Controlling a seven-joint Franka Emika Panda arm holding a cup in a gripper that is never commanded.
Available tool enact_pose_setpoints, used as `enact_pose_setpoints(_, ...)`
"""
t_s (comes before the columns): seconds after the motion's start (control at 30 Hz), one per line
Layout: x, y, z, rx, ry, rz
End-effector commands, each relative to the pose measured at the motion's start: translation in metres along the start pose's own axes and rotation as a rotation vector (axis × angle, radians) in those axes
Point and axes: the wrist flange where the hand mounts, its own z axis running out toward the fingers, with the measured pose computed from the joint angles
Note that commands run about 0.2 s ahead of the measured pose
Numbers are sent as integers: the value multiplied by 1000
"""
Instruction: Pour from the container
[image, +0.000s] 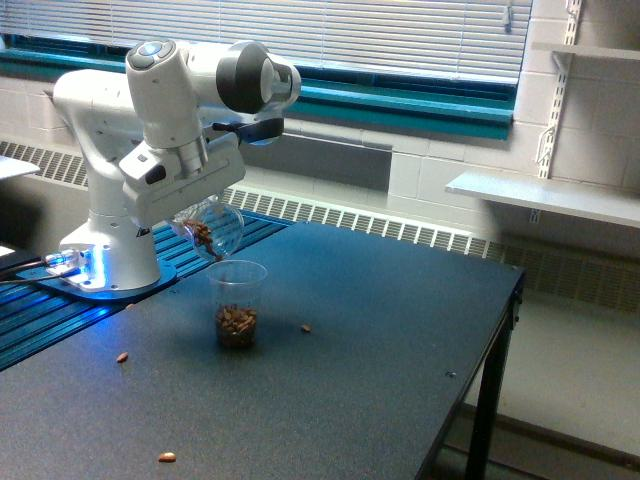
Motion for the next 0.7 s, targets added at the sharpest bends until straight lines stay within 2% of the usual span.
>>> enact_pose_setpoints(0.03, 1, 12, 2, 14, 8, 1)
enact_pose_setpoints(0.47, 4, 14, 4, 11, 11, -10)
enact_pose_setpoints(0.7, 7, 14, 3, 24, 23, -13)
